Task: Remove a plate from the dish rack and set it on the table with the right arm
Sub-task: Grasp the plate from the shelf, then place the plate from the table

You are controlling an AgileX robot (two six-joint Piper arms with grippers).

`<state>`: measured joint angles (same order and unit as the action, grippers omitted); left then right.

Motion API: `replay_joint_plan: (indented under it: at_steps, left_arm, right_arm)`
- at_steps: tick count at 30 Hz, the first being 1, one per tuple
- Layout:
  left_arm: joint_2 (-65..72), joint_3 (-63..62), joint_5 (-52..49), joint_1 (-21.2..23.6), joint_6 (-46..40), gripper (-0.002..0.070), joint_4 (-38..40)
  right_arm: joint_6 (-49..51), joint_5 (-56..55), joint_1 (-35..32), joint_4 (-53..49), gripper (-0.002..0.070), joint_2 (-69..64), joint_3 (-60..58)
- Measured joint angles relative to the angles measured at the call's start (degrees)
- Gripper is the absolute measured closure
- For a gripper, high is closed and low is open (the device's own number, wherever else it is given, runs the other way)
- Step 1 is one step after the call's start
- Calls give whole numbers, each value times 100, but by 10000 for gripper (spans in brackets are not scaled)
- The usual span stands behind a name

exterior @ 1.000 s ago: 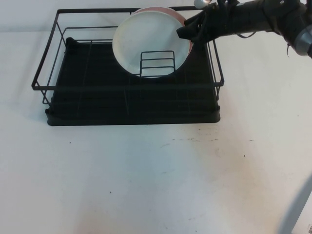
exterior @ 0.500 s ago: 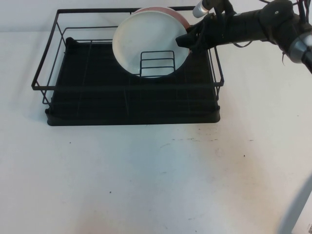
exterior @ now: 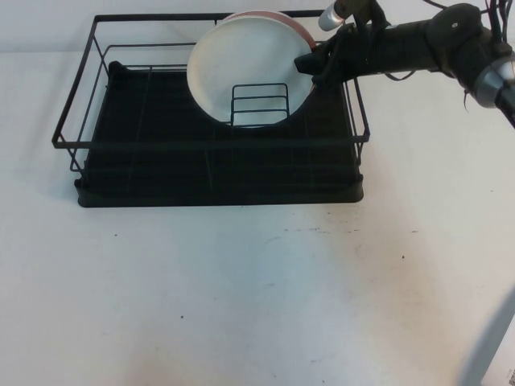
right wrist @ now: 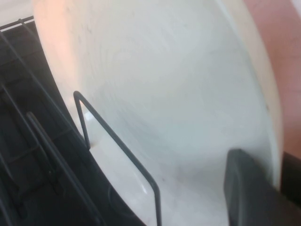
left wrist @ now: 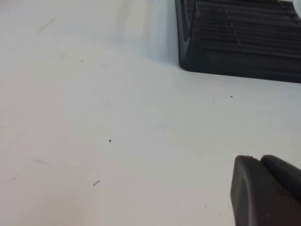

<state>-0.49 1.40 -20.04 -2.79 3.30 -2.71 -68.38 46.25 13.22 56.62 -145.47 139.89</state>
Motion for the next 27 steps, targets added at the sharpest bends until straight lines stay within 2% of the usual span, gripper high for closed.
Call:
replay_joint_plan:
  at_steps: [19, 27]
  left_arm:
    - [0, 0, 0, 0, 0, 679, 0]
    - [0, 0, 0, 0, 0, 679, 0]
  right_arm:
    - [792, 583, -291, -646, 631, 876, 6]
    - [1429, 1480, -419, -1225, 636, 1479, 6]
